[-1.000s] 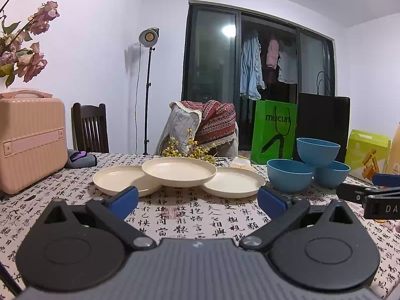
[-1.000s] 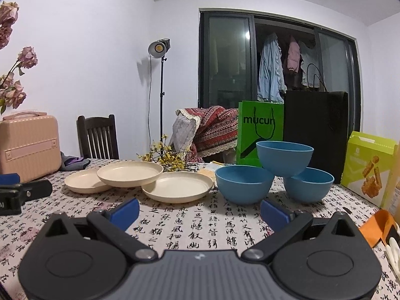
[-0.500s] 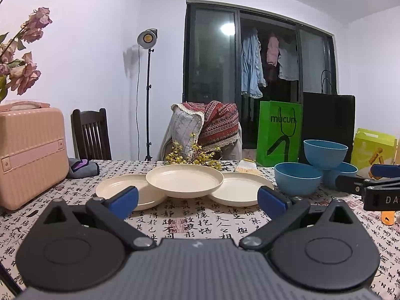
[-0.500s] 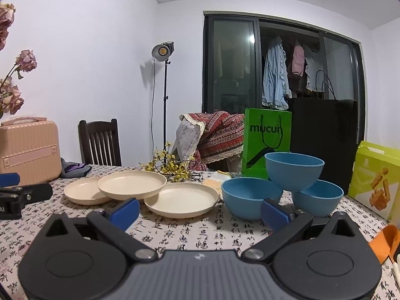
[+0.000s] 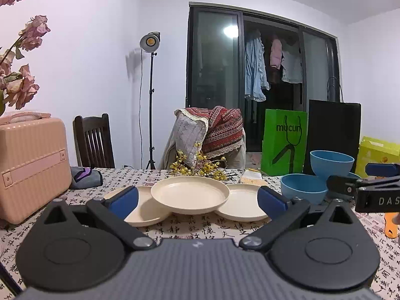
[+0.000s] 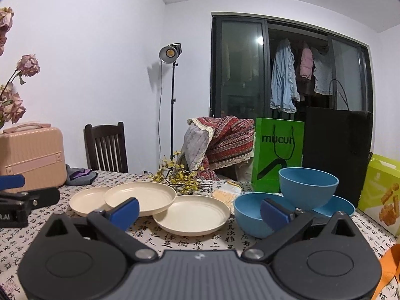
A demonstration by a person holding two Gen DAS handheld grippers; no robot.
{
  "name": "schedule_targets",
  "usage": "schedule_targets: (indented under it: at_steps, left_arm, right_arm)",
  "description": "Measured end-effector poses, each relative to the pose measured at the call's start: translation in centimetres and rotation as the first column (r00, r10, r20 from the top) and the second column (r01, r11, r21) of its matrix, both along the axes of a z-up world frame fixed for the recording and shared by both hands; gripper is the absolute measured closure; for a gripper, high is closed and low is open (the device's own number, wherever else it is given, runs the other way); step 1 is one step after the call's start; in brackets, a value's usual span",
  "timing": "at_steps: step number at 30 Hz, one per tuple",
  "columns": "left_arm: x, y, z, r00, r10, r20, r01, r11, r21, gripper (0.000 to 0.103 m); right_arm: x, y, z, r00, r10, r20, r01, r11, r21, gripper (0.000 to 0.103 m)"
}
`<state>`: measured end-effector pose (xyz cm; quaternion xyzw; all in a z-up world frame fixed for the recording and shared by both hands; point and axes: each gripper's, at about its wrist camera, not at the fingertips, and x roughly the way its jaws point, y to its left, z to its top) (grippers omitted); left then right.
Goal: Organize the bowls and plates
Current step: 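Move the left tool toward the cream plates while the right tool follows alongside, then lower the left tool to a cream plate rim while the right tool lowers beside it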
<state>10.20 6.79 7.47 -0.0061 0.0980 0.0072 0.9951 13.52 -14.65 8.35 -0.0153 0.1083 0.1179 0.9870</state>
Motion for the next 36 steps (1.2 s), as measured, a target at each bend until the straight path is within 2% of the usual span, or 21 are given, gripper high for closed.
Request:
schedule_targets:
  at_steps: [12,17,23,29,36]
  left_arm:
    - [2.7,2.0,1.4,0.999,0.024,-0.036,-0.026,0.999,-0.045,0.000]
    - [3.9,2.7,1.9,0.998,0.018,-0.057,-0.022,0.998,-0.062,0.000]
    - [5.2,3.3,2.4,0.997,0.026,-0.071,-0.031,0.997,-0.066,0.000]
    - [6.7,4.1,2.6,0.994,0.021,-0.107,-0.032,0.994,-0.106,0.000]
    - [8.5,4.8,3.0,0.991,0.052,-0.121,-0.067,0.990,-0.124,0.000]
  right_arm:
    - [2.4,2.3,1.7,1.000,0.026,-0.011,-0.025,1.000,0.009,0.000]
    - [3.9,2.9,2.3,0.998,0.041,-0.053,-0.039,0.998,0.039,0.000]
    - [5.7,3.8,2.7,0.997,0.028,-0.071,-0.025,0.999,0.033,0.000]
    - [7.6,4.3,3.0,0.994,0.033,-0.100,-0.029,0.999,0.044,0.000]
    - [10.0,5.0,3.0,0.992,0.030,-0.119,-0.025,0.999,0.046,0.000]
